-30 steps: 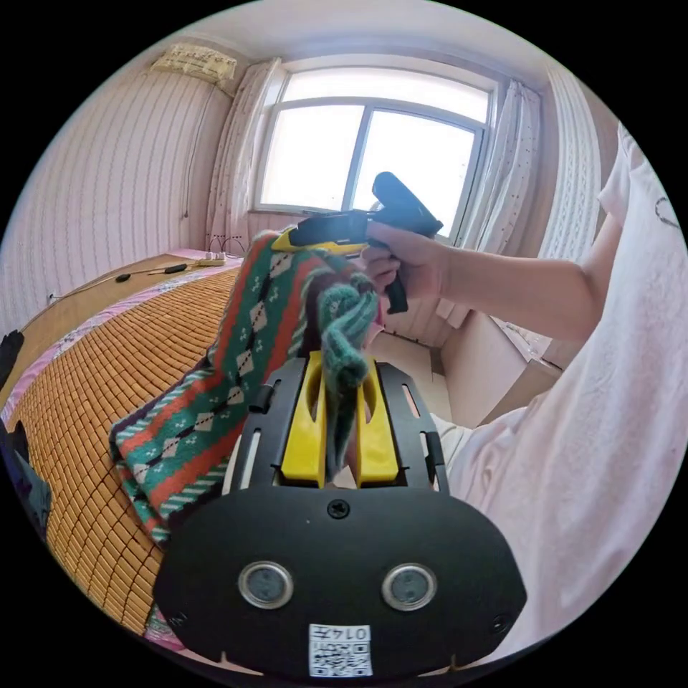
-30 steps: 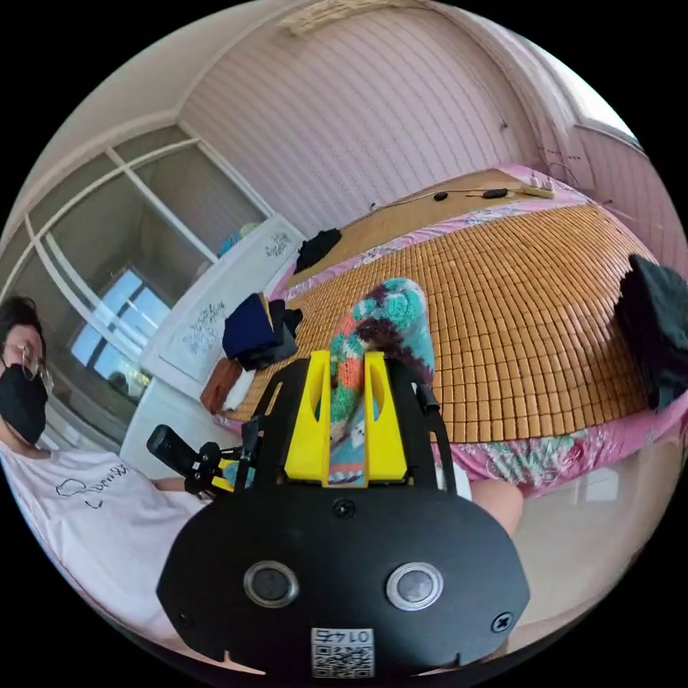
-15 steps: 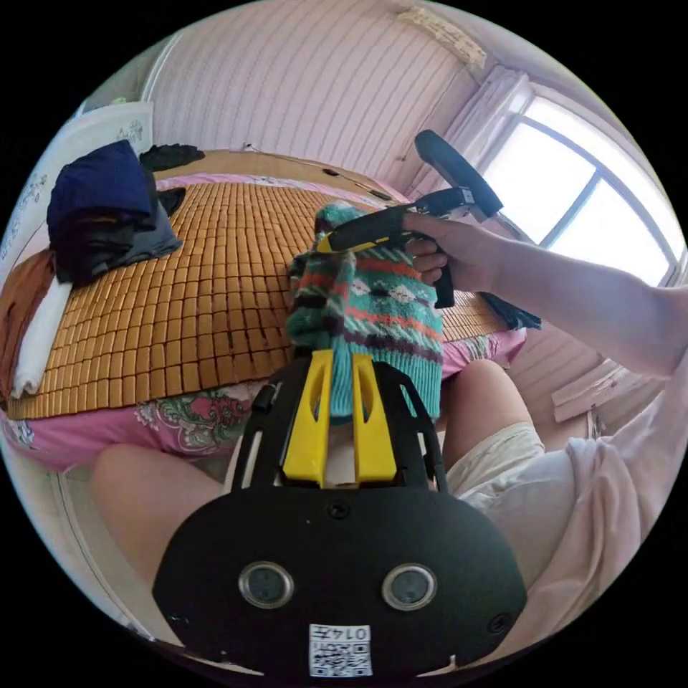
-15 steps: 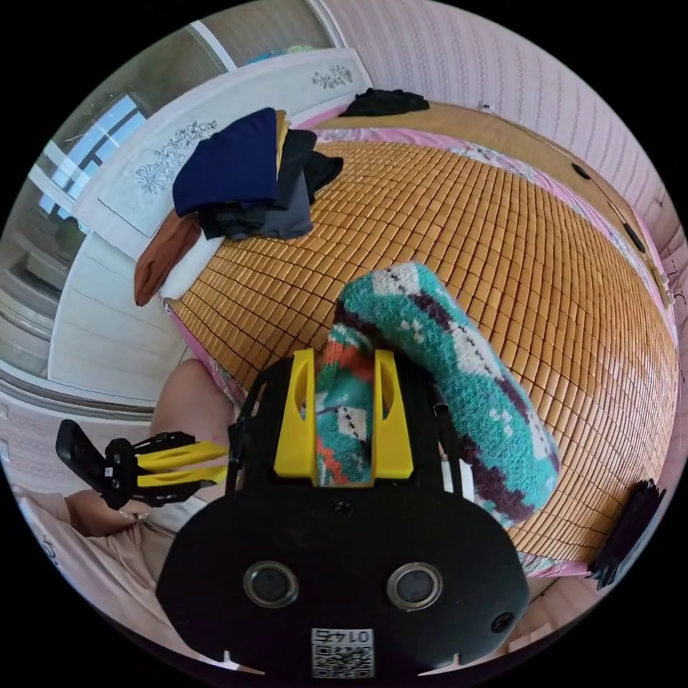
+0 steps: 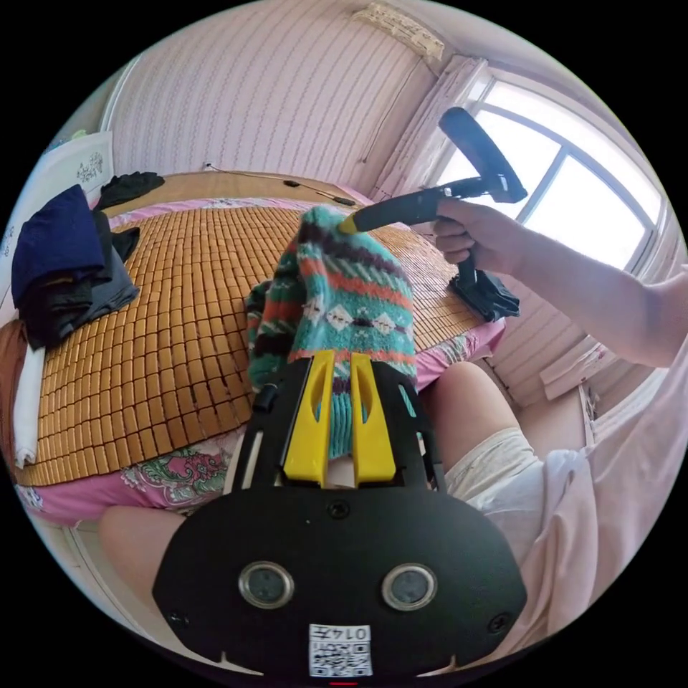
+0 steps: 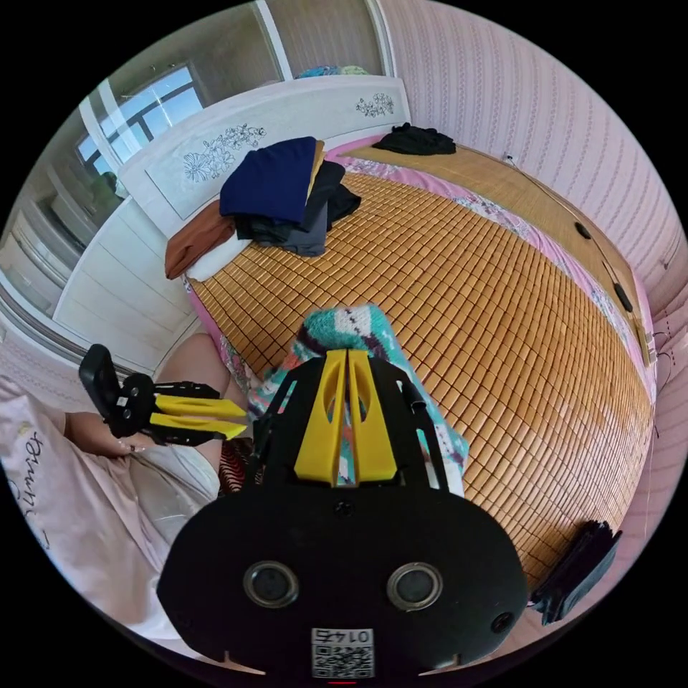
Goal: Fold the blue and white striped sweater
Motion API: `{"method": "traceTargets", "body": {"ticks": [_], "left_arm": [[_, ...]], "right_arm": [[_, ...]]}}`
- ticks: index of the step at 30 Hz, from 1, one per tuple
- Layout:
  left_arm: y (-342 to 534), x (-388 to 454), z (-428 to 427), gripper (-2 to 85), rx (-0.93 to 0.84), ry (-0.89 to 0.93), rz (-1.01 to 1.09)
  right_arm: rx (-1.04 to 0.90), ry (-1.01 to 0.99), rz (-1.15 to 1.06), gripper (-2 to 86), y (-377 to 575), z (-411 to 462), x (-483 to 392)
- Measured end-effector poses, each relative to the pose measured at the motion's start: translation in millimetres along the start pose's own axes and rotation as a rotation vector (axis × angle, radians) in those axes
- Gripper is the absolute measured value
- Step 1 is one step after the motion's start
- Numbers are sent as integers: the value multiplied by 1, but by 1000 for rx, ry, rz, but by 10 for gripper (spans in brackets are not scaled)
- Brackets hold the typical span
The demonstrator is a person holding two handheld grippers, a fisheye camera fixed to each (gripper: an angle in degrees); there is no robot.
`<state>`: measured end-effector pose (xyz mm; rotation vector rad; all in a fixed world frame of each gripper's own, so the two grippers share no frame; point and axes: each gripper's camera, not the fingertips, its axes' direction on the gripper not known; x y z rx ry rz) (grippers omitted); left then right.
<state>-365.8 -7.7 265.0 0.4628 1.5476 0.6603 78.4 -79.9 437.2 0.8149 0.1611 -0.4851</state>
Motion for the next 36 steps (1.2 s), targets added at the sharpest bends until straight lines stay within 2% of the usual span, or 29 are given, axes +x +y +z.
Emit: {"method": "traceTargets", "body": {"ticks": [6, 11, 13, 18, 21, 24, 27, 29, 31, 33, 36], "left_arm": [[2, 4, 33, 39, -45, -54, 63], [6, -47, 84, 2, -179, -134, -75], [13, -60, 94, -5, -162, -120, -75], [20, -73, 117, -9, -187, -149, -50], [22, -94, 126, -9, -192, -82, -110], [21, -116, 127, -4, -208, 4, -154], [20, -134, 113, 17, -189, 100, -200], [25, -147, 91, 49, -59, 139, -213], [29, -158, 76, 84, 32, 120, -232], [31, -173, 74, 135, 79, 125, -279], [25, -198, 101, 180, 54, 129, -298]], "right_arm": [[-197, 5, 9, -4, -64, 81, -1], [-462, 125, -135, -7, -102, 142, -14], [-491, 157, -166, -8, -107, 153, -17], [-499, 106, -75, -9, -113, 162, 1], [-477, 98, -97, -10, -105, 155, 9], [-422, 103, -80, -9, -92, 140, 17], [-236, 79, -91, -8, -63, 98, 23], [0, -1, -42, -5, -23, 41, 36], [150, -62, 37, 2, 14, 0, 51], [250, -75, 128, 24, 54, -32, 69], [335, -23, 297, 111, 122, -62, 102]]}}
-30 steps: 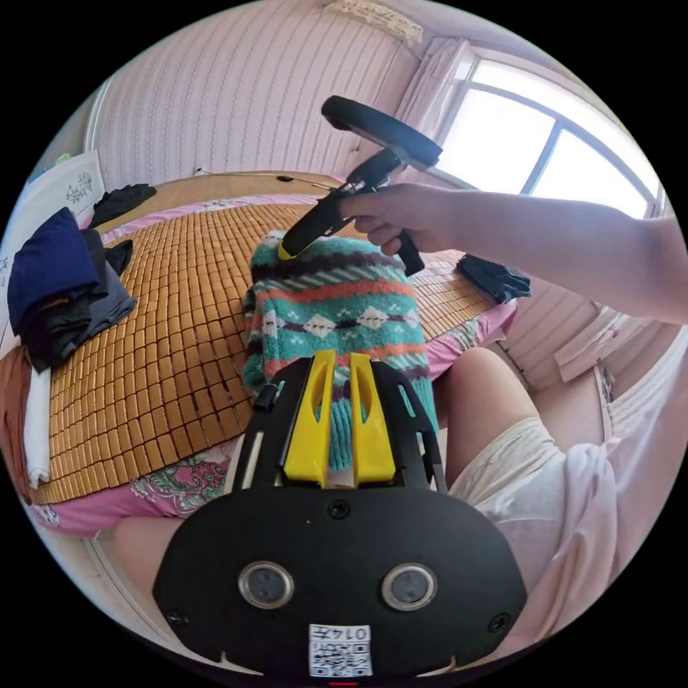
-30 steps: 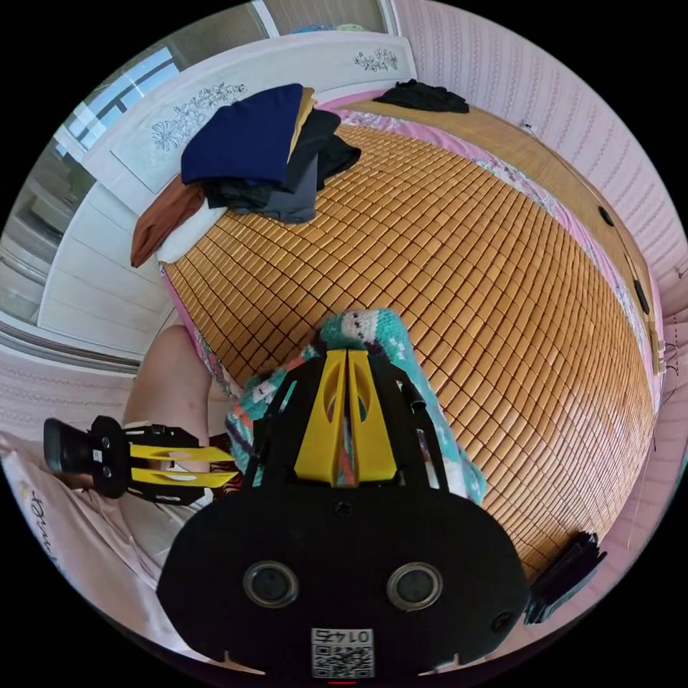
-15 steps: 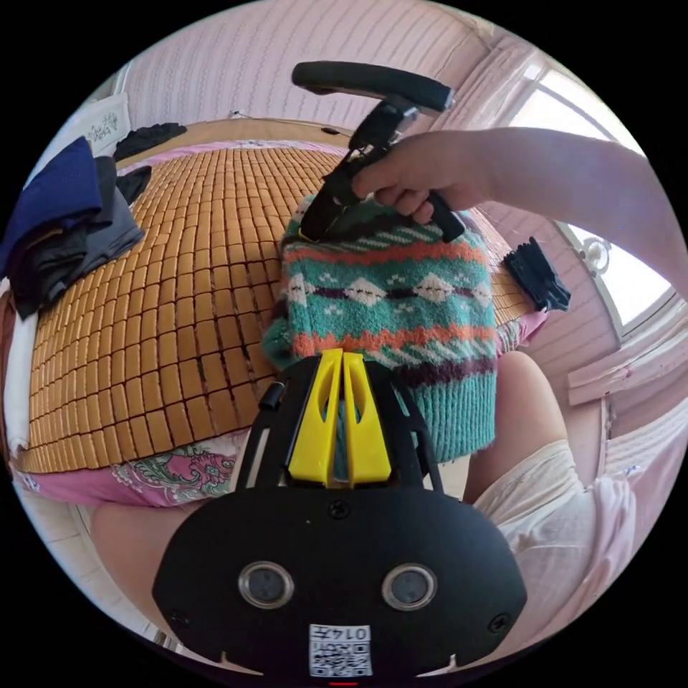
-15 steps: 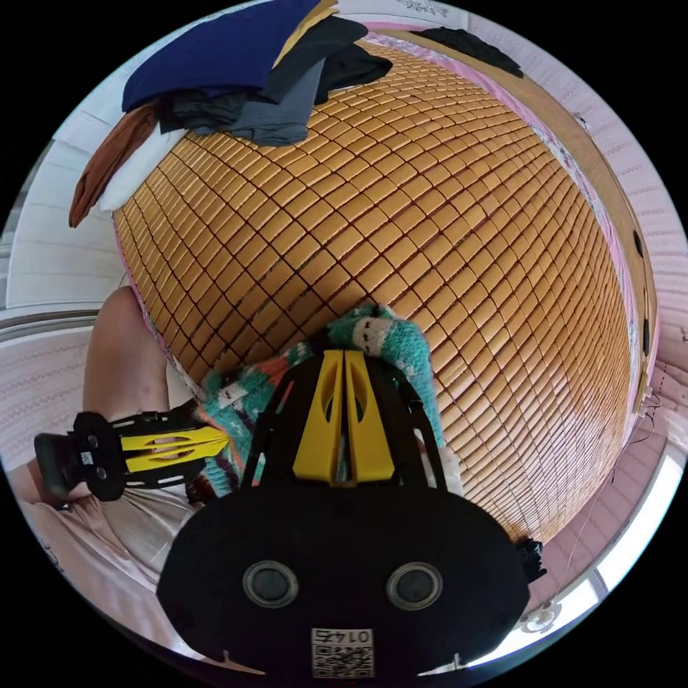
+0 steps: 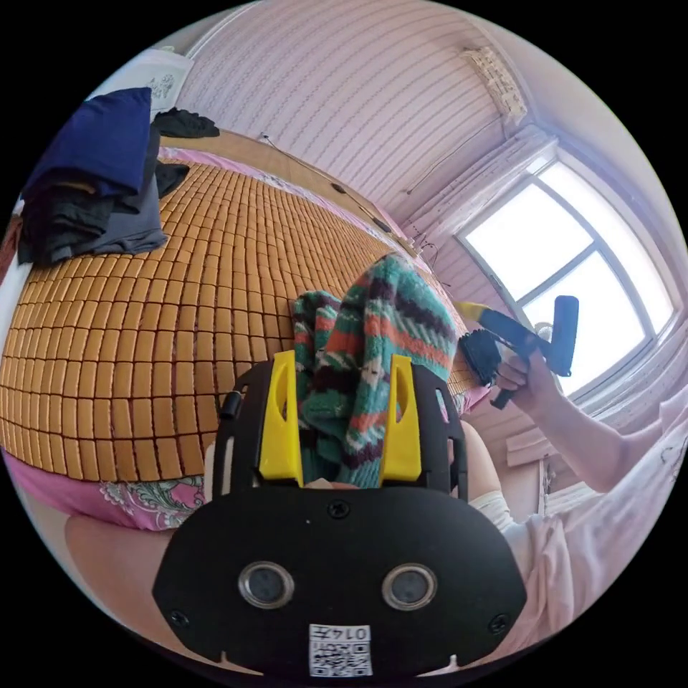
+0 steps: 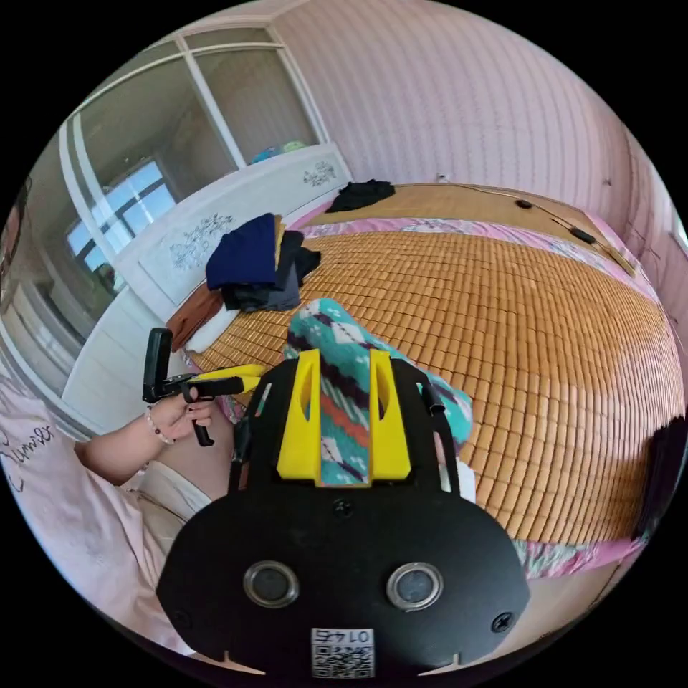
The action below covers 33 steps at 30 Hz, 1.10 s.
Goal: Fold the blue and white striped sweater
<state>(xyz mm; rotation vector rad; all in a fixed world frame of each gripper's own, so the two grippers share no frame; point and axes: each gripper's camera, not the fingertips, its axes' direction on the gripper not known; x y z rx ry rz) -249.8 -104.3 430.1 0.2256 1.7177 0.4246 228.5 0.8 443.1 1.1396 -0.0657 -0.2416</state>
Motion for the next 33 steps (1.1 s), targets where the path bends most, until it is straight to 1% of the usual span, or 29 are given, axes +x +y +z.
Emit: {"method": "traceTargets", "body": {"ticks": [2, 5, 9, 10, 13, 16, 18, 21, 24, 25, 26, 27, 29, 33], "left_arm": [[-9, -15, 35, 200, -86, 4, 11], [-14, -27, 79, 214, -208, 0, 24], [-17, -46, 109, 209, -283, 51, -40], [-17, -51, 117, 208, -297, 58, -52], [-15, -59, 129, 208, -292, 41, -42], [-19, -60, 138, 210, -311, 21, -15], [-20, -63, 146, 213, -325, 42, -9], [-22, -67, 156, 208, -337, 52, 5], [-21, -71, 166, 183, -347, 115, 11], [-20, -77, 171, 179, -349, 159, -35], [-18, -80, 175, 175, -339, 173, -40], [-17, -80, 176, 173, -335, 175, -37], [-13, -83, 180, 161, -320, 190, -53], [-9, -84, 184, 128, -301, 211, -59]], "right_arm": [[18, 54, 171, 160, 35, -21, 40], [-11, 25, 349, 183, 71, -28, 82], [-61, -8, 433, 199, 98, -20, 112], [-41, -32, 453, 201, 103, -19, 119], [-41, -88, 472, 199, 105, -24, 137], [-55, -36, 400, 204, 101, -41, 145], [-76, -15, 402, 220, 102, -47, 154], [-82, -82, 474, 235, 112, -53, 174], [-81, -231, 516, 234, 125, -52, 188], [-132, -309, 498, 236, 128, -45, 188], [-181, -331, 469, 238, 129, -37, 184], [-189, -311, 450, 239, 128, -36, 181], [-229, -208, 395, 232, 123, -35, 172], [-248, -198, 413, 171, 120, -46, 176]]}}
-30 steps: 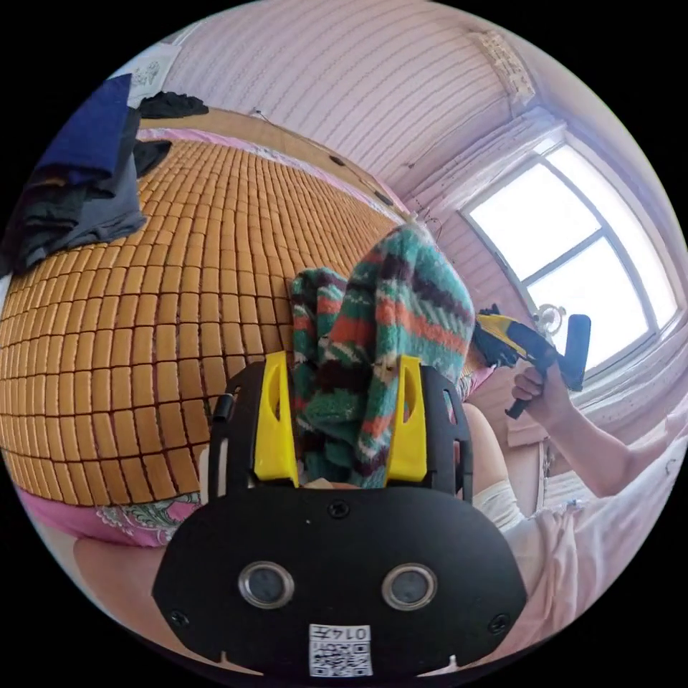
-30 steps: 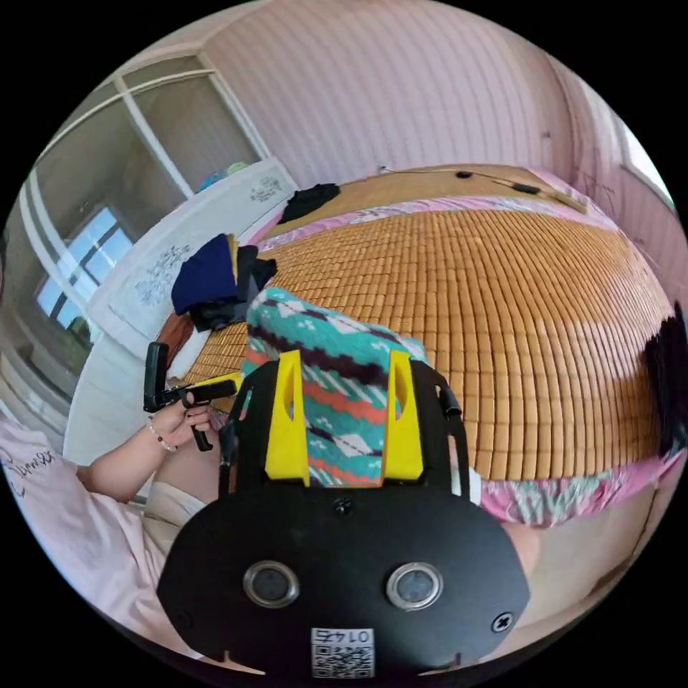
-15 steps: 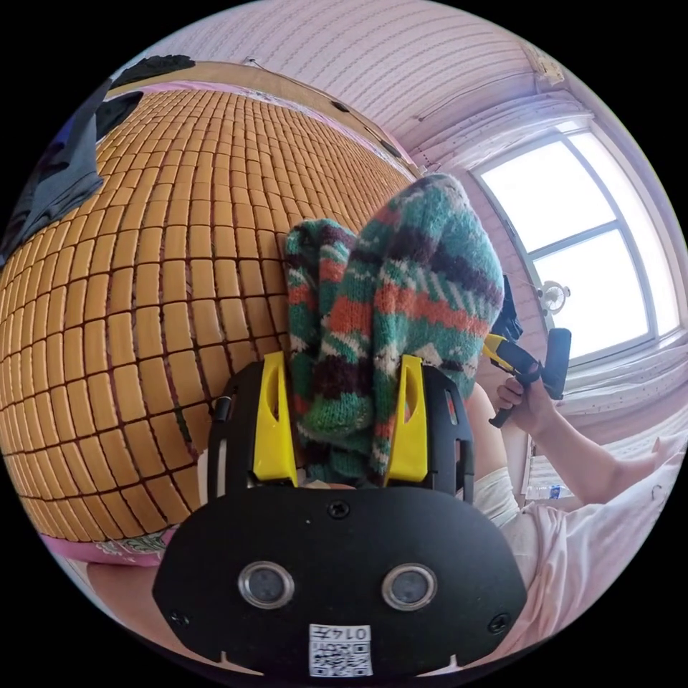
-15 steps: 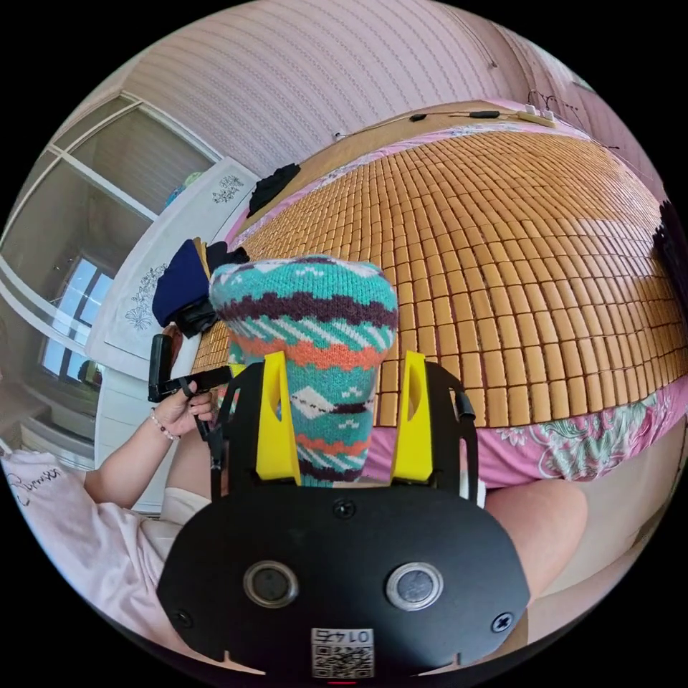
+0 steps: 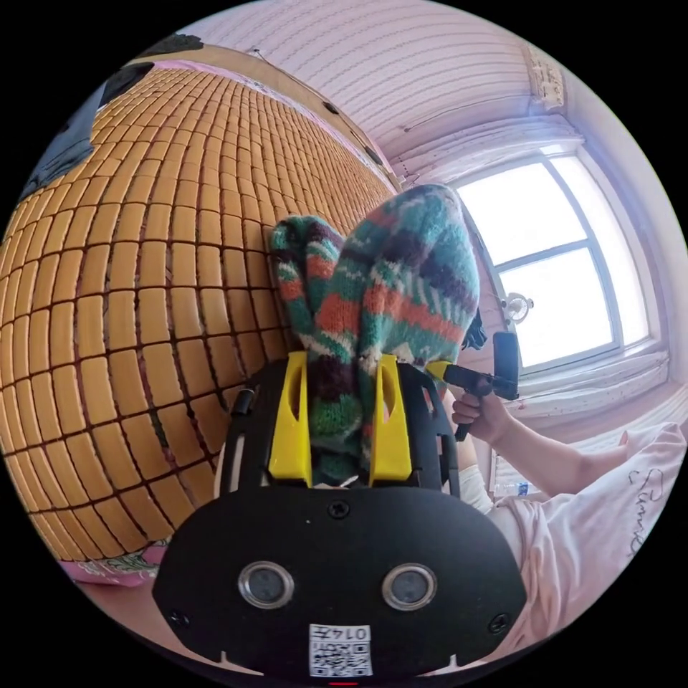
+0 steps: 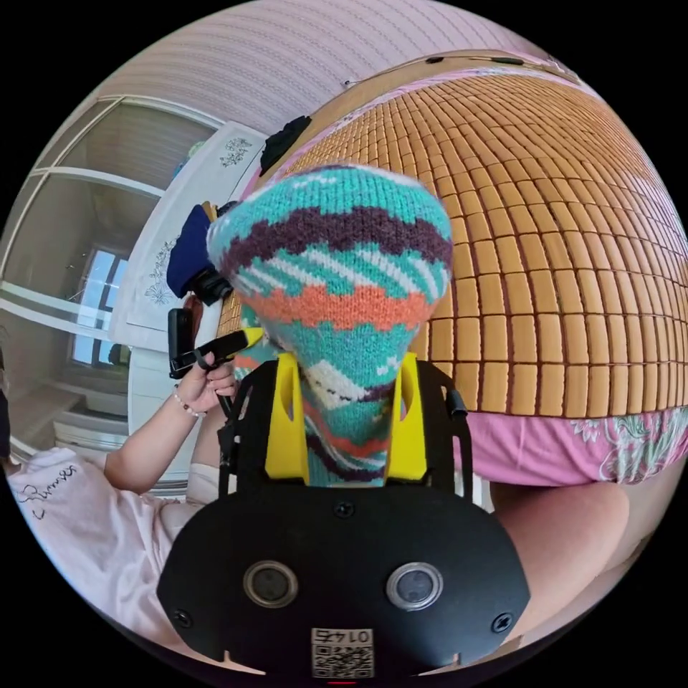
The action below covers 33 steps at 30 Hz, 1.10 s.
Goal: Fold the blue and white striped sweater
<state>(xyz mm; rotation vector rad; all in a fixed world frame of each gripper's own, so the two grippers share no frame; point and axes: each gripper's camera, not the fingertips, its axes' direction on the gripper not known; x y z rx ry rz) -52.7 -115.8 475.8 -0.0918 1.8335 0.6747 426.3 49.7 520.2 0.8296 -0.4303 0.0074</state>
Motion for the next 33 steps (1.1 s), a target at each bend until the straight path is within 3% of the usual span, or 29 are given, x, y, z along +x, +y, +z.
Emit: {"method": "traceTargets", "body": {"ticks": [5, 12, 18, 24, 29, 33], "left_arm": [[11, 31, 5, 109, 13, -88, 66], [23, 85, 2, 105, 63, -63, 92], [-28, 221, 44, 106, 25, -8, 311], [-103, 411, 198, 108, -82, 154, 499], [-159, 607, 369, 115, -145, 229, 687], [-197, 653, 474, 79, -216, 171, 600]], "right_arm": [[-5, 66, -182, 134, 10, -26, -31], [98, 94, -311, 129, 32, -82, -57], [245, 109, -257, 128, 56, -190, -22], [351, 345, -134, 130, 84, -349, 44], [289, 709, 38, 151, 62, -480, 113], [304, 898, 342, 147, 42, -480, 189]]}}
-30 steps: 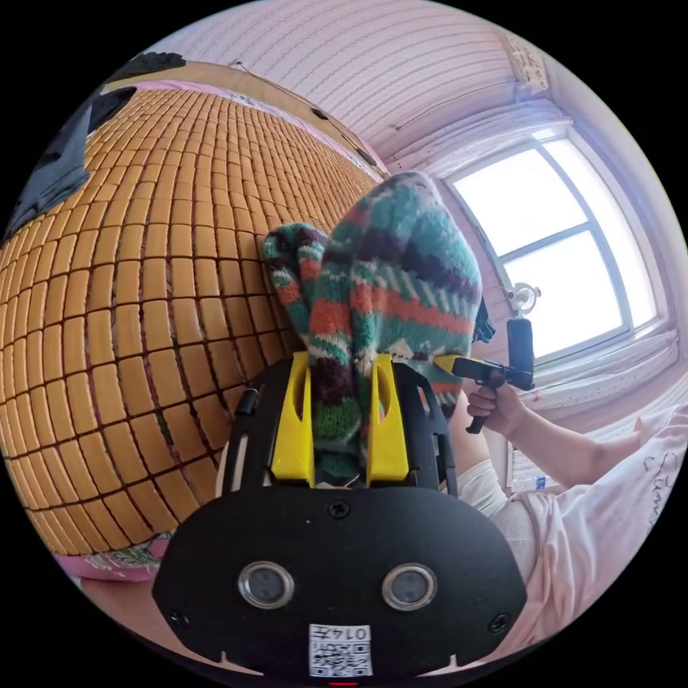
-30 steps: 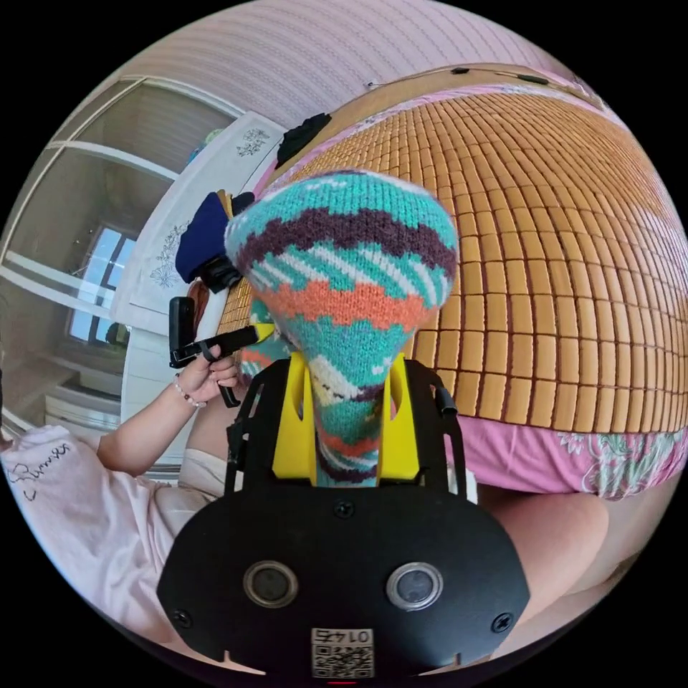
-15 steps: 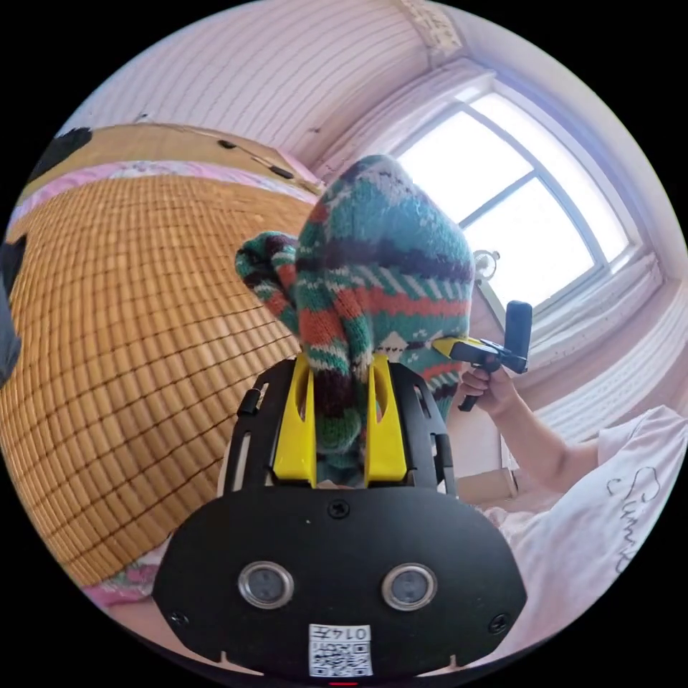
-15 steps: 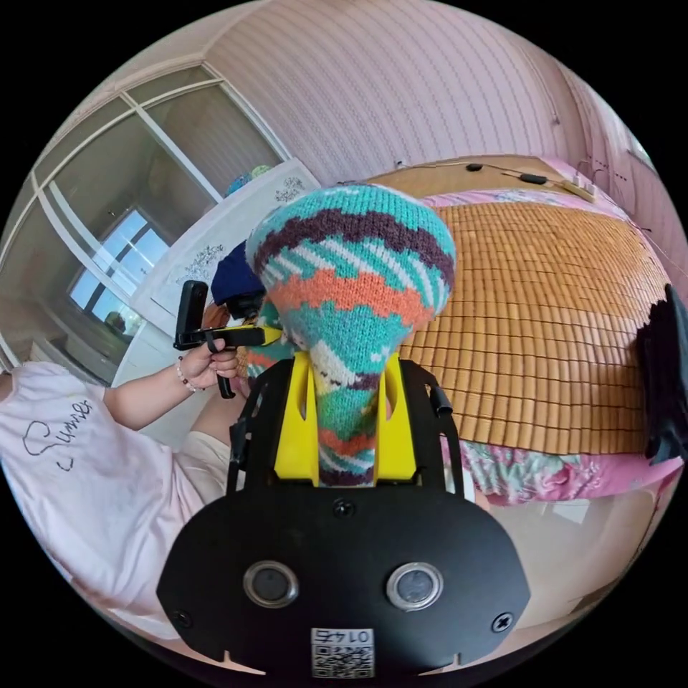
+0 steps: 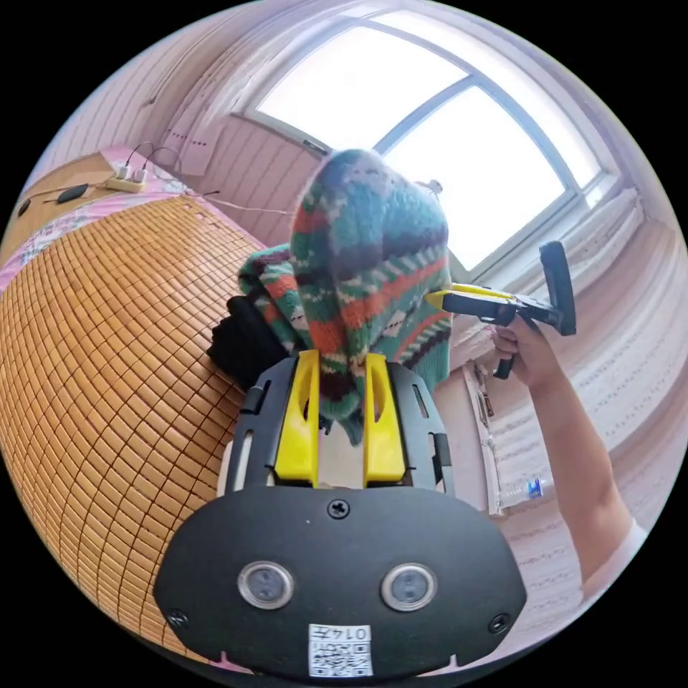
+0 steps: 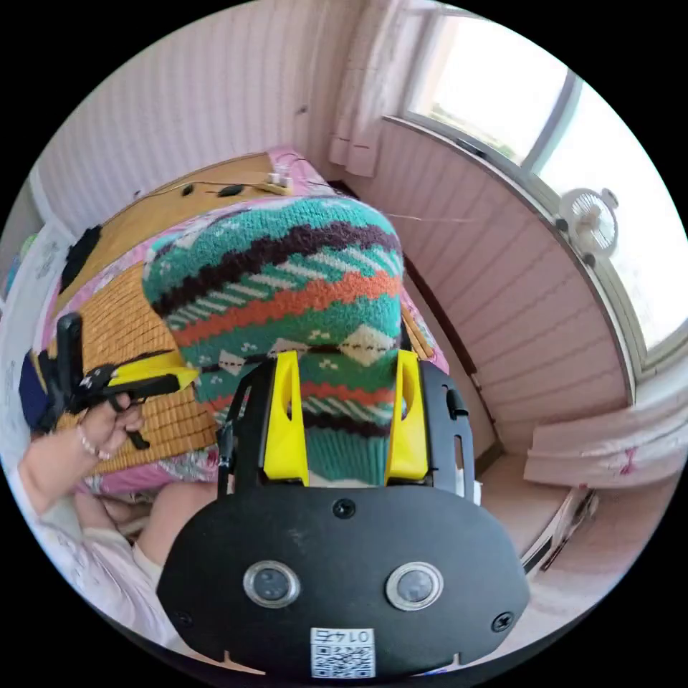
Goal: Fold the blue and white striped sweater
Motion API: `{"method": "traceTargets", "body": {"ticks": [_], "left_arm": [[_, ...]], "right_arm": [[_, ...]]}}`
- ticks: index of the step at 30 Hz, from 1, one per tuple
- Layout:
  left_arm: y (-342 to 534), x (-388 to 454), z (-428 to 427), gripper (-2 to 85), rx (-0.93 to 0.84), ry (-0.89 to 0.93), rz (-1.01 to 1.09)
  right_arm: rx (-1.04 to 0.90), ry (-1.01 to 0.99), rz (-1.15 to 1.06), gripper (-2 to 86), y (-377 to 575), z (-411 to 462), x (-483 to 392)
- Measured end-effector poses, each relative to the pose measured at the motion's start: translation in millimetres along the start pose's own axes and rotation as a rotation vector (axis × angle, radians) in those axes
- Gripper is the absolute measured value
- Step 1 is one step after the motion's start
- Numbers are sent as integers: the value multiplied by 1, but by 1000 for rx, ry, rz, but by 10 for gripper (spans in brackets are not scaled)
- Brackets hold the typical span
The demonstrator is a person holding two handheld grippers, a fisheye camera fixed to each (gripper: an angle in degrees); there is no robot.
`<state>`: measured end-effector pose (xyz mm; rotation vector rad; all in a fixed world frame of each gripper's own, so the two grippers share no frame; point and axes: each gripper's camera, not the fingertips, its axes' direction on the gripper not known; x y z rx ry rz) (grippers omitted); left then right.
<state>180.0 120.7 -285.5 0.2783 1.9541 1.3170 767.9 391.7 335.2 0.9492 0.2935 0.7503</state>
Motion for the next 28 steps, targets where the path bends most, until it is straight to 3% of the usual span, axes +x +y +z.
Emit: {"method": "traceTargets", "body": {"ticks": [3, 5, 8, 12, 15, 21, 28], "left_arm": [[-8, -15, 20, 51, -30, -58, -39], [1, -17, 6, 50, -79, -110, 56], [35, -21, -46, 49, -115, -189, 158], [119, -33, -141, 48, -117, -234, 140], [211, -26, -234, 43, -101, -348, 83], [374, 24, -415, 28, -18, -679, -112], [510, 103, -601, 33, 333, -879, -336]], "right_arm": [[-155, -158, 66, 51, 16, 92, -15], [60, -77, 178, 39, 43, 103, -29], [112, -67, 137, 35, 64, 100, -43], [169, -107, 146, 39, 95, 75, -48], [392, -195, 119, 48, 167, 38, -87], [231, -472, -164, 68, 322, 34, -250], [190, -782, -439, 66, 405, -16, -429]]}}
